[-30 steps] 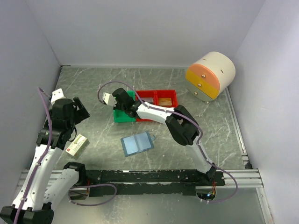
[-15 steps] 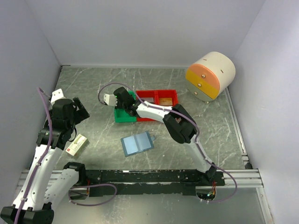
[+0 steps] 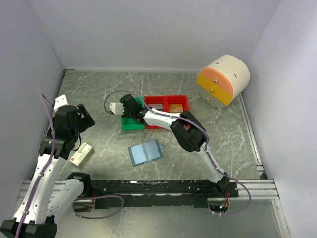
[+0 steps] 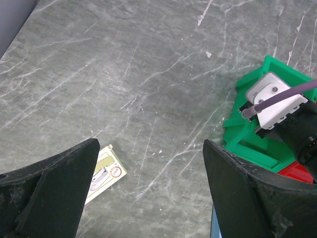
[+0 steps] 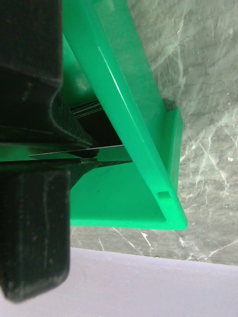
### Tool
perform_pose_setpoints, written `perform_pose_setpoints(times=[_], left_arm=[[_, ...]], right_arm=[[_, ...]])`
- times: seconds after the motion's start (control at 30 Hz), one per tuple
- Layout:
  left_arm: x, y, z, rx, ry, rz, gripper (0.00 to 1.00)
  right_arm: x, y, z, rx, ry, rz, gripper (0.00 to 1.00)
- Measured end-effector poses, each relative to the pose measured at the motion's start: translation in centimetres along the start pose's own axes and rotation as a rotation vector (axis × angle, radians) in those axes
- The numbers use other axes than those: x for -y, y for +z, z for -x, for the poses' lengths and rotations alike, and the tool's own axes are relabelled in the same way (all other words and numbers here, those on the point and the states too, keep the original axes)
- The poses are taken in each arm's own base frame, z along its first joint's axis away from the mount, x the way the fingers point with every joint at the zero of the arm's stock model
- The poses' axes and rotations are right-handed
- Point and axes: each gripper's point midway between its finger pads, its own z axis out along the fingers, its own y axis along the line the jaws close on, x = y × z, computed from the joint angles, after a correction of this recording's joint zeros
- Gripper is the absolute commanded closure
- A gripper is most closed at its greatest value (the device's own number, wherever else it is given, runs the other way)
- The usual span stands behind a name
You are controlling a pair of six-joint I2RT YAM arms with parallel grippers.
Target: Take the credit cards out of the card holder
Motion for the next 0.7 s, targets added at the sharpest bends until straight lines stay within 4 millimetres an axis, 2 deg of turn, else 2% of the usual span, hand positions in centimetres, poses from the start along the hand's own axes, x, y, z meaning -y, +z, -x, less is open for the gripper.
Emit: perform_pose_setpoints(times=[0.23, 0.53, 0.7], left_arm=[[-0.03, 0.03, -0.04, -0.002, -0.001, 0.0, 0.03], [0.05, 0.03, -0.11, -0.006, -0.001, -0.005, 0.03], [0.12, 0.02, -0.15, -0.008, -0.001, -0.009, 0.03]], right_arm=[[-0.59, -0.01, -0.1, 0.0, -0.004, 0.027, 0.8], [-0.82, -0.05, -0.29, -0.007, -0.007, 0.037, 0.76], [-0.74, -0.06, -0.32, -0.009, -0.004, 0.037, 0.68]])
